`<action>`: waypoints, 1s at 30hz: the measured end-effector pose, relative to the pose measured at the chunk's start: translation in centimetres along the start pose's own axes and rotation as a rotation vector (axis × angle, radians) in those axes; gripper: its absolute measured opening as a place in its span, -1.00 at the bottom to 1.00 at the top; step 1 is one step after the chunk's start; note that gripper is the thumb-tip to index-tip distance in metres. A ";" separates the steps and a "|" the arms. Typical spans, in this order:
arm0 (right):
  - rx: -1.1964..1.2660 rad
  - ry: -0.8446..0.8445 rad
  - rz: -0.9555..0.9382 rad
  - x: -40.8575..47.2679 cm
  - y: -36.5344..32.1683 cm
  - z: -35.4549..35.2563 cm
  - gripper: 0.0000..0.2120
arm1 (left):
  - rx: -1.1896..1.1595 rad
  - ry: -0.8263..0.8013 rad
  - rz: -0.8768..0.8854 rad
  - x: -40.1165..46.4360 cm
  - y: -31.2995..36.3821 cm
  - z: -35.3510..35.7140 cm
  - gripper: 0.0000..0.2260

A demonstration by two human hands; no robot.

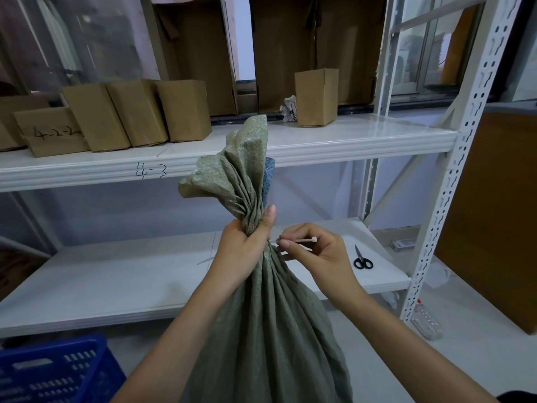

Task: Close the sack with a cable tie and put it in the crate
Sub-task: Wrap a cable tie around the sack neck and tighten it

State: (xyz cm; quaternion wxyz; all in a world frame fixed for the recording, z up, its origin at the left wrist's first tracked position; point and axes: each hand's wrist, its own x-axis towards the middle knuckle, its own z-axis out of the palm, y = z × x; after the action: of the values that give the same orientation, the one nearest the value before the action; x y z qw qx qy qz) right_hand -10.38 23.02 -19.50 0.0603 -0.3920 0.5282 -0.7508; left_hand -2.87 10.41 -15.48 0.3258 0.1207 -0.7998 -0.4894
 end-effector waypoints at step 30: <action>-0.245 -0.408 -0.083 0.5 -2.0 -0.1 -0.91 | -0.080 -0.095 -0.024 0.2 -0.3 -0.3 -0.56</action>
State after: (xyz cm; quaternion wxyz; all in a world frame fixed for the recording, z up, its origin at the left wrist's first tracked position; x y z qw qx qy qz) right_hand -10.17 23.68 -17.58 0.0870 -0.5611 0.5757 -0.5883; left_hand -2.90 9.97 -15.55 0.2862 0.0937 -0.7928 -0.5298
